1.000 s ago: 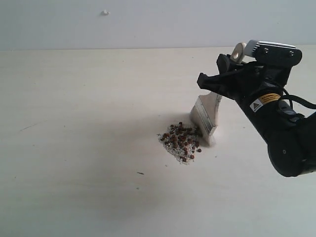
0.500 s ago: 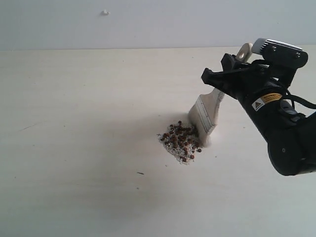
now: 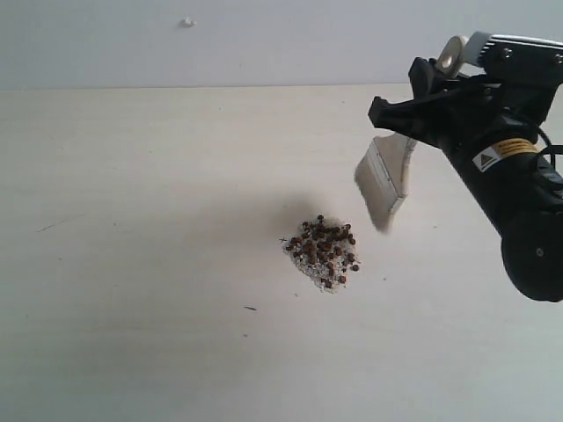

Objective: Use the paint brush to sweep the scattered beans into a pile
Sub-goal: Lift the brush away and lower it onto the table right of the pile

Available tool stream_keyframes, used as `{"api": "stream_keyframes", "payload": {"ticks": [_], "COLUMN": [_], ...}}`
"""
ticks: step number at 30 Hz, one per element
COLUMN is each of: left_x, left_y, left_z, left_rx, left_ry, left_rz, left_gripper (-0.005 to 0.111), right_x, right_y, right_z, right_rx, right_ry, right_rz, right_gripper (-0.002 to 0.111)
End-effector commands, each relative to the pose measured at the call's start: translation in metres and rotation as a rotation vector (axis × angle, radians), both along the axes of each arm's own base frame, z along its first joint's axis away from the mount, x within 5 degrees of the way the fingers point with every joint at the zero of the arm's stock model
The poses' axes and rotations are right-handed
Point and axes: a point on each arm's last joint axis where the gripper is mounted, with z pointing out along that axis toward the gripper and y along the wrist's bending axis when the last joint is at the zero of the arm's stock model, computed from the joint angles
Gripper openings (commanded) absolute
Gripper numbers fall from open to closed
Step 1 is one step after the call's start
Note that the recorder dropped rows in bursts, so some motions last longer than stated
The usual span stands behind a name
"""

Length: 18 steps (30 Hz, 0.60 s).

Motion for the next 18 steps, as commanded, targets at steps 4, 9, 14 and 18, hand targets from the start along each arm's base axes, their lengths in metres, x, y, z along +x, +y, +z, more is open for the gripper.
{"api": "stream_keyframes", "payload": {"ticks": [4,9,14,18], "left_x": [0.0,0.0,0.0,0.0], "left_y": [0.0,0.0,0.0,0.0], "left_z": [-0.001,-0.001,-0.001,-0.001], "left_rx": [0.001,0.001,0.001,0.001], "left_ry": [-0.001,-0.001,-0.001,-0.001], "left_rz": [0.001,0.001,0.001,0.001], "left_gripper": [0.0,0.0,0.0,0.0], "right_x": [0.002,0.014,0.026,0.029], "right_y": [-0.031,-0.047,-0.059,-0.066], "right_z": [0.043,0.069,0.091,0.097], "right_rx": [-0.173,-0.248,-0.29,-0.334], "right_ry": [0.174,0.425,0.657,0.882], "right_rz": [-0.052,0.057,0.179,0.336], "right_gripper": [0.0,0.0,0.0,0.0]}}
